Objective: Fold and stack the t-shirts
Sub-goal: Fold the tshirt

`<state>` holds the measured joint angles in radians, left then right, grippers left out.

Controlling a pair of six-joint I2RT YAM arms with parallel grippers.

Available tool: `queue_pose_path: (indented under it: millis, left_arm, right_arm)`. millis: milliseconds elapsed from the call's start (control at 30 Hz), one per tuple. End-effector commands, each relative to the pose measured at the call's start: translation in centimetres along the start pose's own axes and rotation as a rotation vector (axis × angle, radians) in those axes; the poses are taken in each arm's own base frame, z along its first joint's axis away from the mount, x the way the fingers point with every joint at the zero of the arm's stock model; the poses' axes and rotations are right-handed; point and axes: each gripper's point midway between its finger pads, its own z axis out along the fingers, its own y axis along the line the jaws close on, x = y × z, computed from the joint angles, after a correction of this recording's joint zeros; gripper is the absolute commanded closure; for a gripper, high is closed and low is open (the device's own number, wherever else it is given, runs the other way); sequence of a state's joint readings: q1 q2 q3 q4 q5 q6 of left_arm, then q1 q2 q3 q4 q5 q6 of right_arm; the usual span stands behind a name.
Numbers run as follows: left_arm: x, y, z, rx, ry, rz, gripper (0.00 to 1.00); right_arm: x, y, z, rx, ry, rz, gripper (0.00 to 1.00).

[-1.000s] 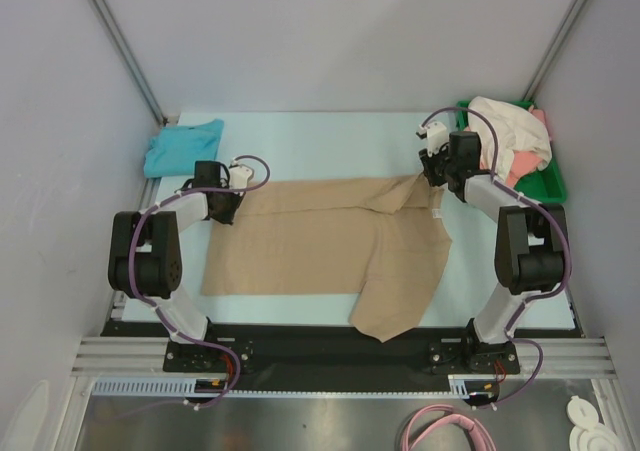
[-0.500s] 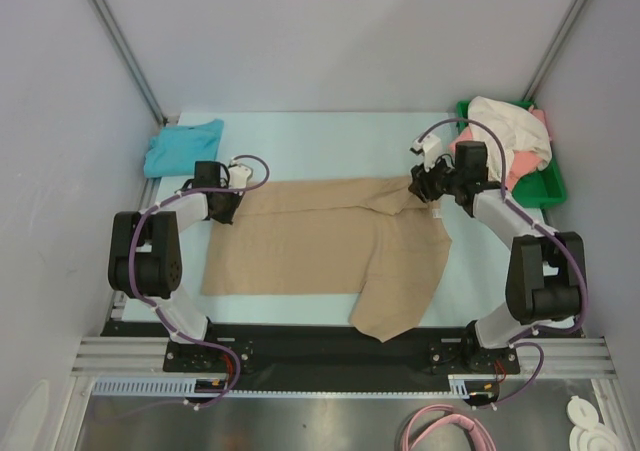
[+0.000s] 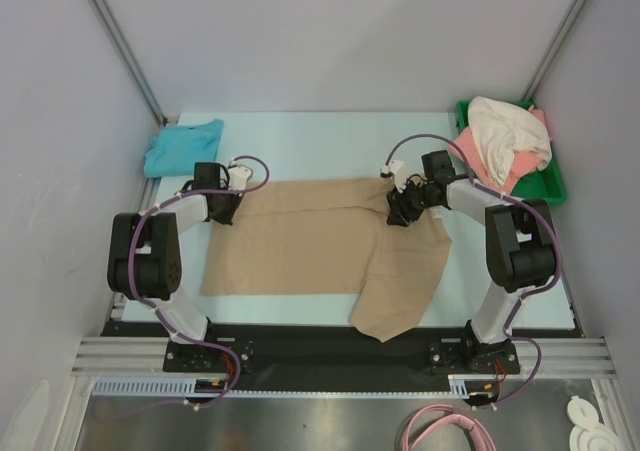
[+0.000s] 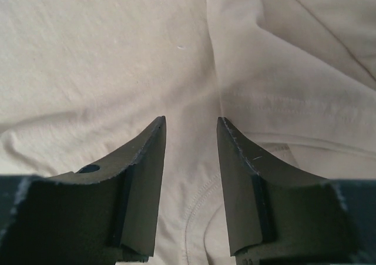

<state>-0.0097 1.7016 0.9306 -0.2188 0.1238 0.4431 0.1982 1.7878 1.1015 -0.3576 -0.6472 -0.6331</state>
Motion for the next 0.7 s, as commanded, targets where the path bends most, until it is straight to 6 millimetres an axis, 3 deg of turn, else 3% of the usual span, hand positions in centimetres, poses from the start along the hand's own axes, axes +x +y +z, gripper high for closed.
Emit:
queue_pose_path:
  millis: [0, 367, 667]
  left_arm:
    - [-0.9, 0.6, -0.8, -0.025, -0.038, -0.021, 1.00]
    - [-0.9, 0.5, -0.9, -0.023, -0.039, -0.021, 1.00]
    - [-0.9, 0.5, -0.8, -0.021, -0.038, -0.021, 1.00]
  right_arm:
    - [-1.7, -1.2, 0.2, 0.060, -0.016, -0.059, 0.55]
    - [-1.9, -5.3, 0.9, 0.304, 0.024, -0.067, 0.51]
    - [-2.1, -5.0, 1.5, 0.289, 0.017, -0.077, 0.52]
